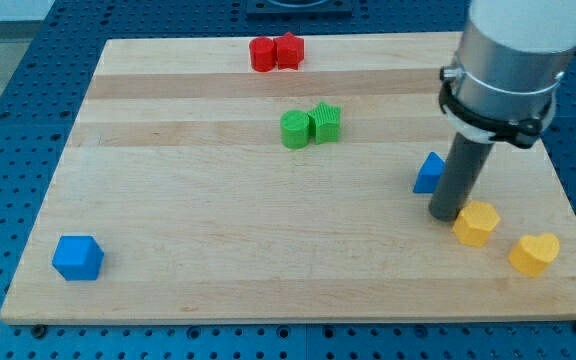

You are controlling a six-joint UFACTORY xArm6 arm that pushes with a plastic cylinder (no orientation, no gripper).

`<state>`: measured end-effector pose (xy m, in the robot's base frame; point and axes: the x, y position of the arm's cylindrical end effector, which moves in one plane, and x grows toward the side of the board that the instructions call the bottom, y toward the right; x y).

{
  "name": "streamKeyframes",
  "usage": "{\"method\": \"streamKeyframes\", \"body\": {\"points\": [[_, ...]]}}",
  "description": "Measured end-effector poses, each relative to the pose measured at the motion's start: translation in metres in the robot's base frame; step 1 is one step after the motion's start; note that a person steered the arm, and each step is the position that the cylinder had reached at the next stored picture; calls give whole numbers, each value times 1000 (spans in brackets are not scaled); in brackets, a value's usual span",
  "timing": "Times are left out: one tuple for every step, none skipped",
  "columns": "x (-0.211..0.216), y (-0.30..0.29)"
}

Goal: Push the blue triangle to the center right

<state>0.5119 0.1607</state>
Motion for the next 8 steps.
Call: {"method": "streamKeyframes", "body": {"points": [[0,11],[0,18],[0,19],[0,17],[0,-1],[-2,-27],[-22,-29],[-46,-28]]}}
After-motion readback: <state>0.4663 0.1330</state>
